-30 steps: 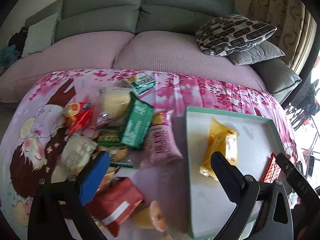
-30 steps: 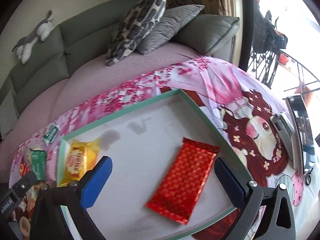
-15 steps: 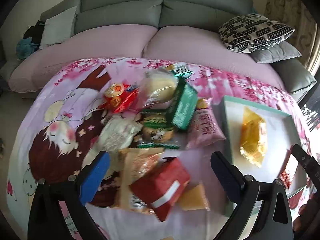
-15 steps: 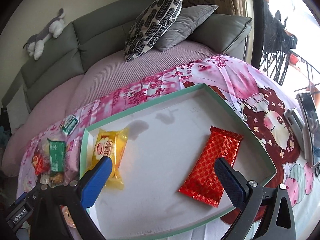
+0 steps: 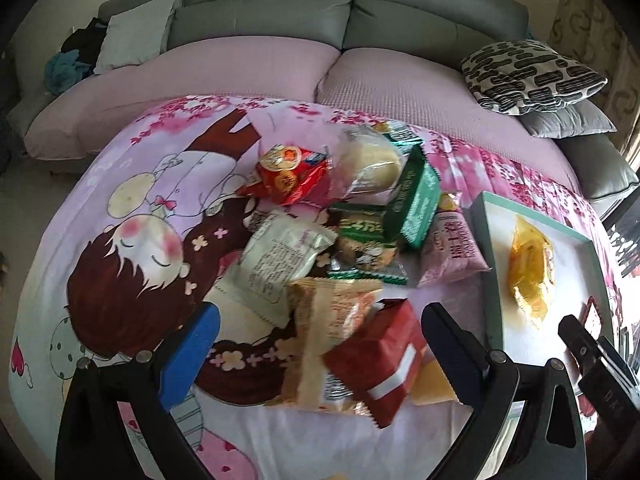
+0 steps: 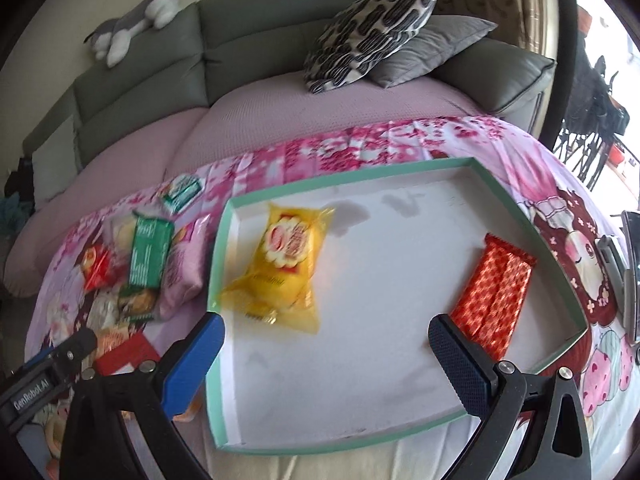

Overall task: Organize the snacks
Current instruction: 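Grasp the tan biscuit bag with the left tool while the right tool grasps the orange jelly cup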

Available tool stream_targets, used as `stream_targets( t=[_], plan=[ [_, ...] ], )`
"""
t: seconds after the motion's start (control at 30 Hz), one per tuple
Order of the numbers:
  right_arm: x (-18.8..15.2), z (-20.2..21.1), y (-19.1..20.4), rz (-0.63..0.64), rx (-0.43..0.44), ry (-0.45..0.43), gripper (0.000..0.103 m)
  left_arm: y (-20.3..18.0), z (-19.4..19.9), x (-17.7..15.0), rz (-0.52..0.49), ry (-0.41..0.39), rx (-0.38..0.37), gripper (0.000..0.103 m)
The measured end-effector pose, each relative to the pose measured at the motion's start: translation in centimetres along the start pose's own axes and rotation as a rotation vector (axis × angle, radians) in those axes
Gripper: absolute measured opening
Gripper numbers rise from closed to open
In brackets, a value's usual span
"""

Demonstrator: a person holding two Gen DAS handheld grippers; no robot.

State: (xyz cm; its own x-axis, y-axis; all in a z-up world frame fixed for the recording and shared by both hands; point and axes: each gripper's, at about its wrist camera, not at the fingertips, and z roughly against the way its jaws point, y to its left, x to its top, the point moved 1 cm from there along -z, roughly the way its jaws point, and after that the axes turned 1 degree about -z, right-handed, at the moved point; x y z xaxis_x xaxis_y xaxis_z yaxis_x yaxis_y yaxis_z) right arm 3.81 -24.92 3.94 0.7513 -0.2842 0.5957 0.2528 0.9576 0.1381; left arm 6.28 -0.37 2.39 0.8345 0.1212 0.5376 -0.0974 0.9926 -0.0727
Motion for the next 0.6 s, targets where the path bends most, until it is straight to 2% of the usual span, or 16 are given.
stream_targets(
  t=[0.47,0.6],
  plan=[
    [-1.3,-0.1,2.6,0.036,0.037,0.037,0.103,4.3,-0.4,-0.4,0.081,0.036,0.009,0.101],
    [-1.8,0.1,4.5,0.083,0.056,0.048,0.103,5.2,-0.5,-0.4,0.101,0.044,0.009,0.101]
  ],
)
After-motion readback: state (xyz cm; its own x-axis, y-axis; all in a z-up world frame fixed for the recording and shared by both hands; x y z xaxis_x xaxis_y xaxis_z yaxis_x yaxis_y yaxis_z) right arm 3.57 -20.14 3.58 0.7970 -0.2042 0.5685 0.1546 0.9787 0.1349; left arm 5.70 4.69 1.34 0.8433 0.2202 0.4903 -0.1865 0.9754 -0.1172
